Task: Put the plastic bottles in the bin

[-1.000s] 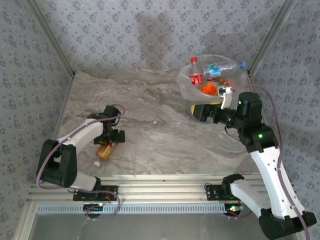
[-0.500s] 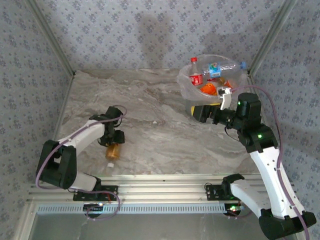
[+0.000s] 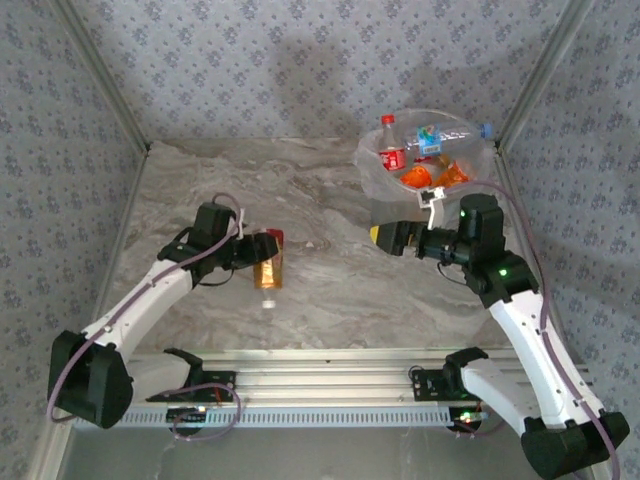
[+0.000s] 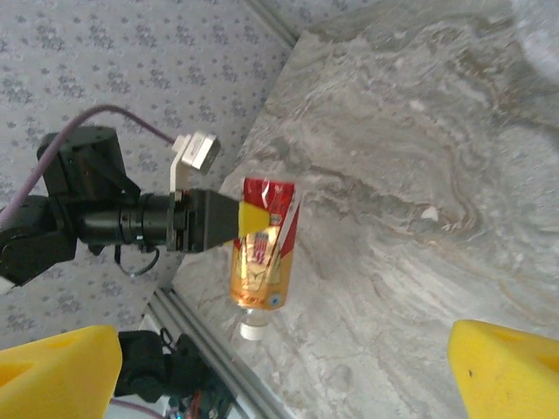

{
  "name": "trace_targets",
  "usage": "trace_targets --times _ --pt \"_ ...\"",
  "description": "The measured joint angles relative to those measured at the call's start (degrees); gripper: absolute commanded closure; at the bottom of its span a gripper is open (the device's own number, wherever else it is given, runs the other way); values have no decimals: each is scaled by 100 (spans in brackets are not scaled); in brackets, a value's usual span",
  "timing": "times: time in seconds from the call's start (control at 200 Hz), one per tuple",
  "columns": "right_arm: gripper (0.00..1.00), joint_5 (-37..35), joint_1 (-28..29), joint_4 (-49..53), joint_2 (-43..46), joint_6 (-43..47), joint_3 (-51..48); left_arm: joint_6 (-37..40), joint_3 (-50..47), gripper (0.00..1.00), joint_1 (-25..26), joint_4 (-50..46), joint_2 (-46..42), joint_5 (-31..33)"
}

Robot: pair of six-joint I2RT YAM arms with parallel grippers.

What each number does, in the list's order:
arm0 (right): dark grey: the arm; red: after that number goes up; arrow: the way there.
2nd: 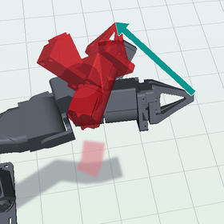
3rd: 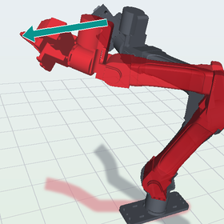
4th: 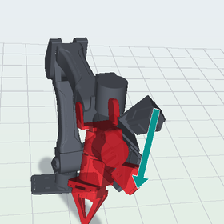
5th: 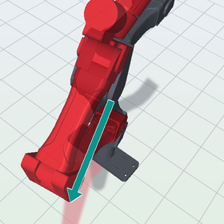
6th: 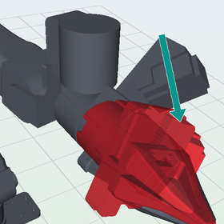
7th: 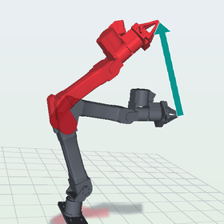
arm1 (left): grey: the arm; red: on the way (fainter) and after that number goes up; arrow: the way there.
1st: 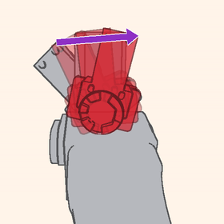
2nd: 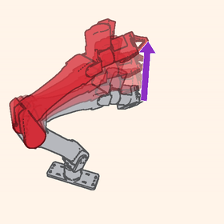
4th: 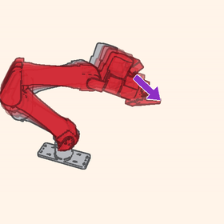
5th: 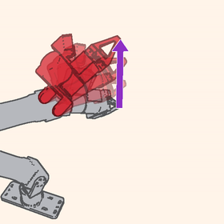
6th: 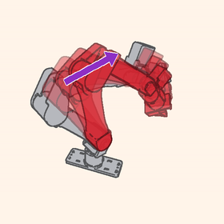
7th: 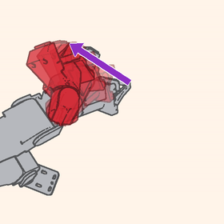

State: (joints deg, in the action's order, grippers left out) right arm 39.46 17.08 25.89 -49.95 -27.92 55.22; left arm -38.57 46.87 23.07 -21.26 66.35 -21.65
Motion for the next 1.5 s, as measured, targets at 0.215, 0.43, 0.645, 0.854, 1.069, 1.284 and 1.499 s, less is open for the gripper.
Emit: trace_targets --times 0.215,0.43,0.645,0.854,1.069,1.284,1.499 --pt "4 -190 920 -92 -214 -13 -22 -1469 551 51 378 516 87 -85" --pt "5 -1045 2035 -85 -925 109 11 -2468 1032 53 739 726 251 70" --pt "5 -1722 2658 -83 -1670 356 498 -2909 1300 55 1003 625 531 173" --pt "5 -2079 2865 -90 -2085 522 905 -3152 1307 56 1115 584 619 186" --pt "8 -2194 2883 -133 -2371 551 997 -3292 1311 57 1123 595 619 195" --pt "14 -2236 2920 -304 -2732 551 1154 -3427 1311 57 1196 654 619 192" --pt "34 -2374 2918 -295 -2837 483 1250 -3460 1311 55 1187 697 619 254"
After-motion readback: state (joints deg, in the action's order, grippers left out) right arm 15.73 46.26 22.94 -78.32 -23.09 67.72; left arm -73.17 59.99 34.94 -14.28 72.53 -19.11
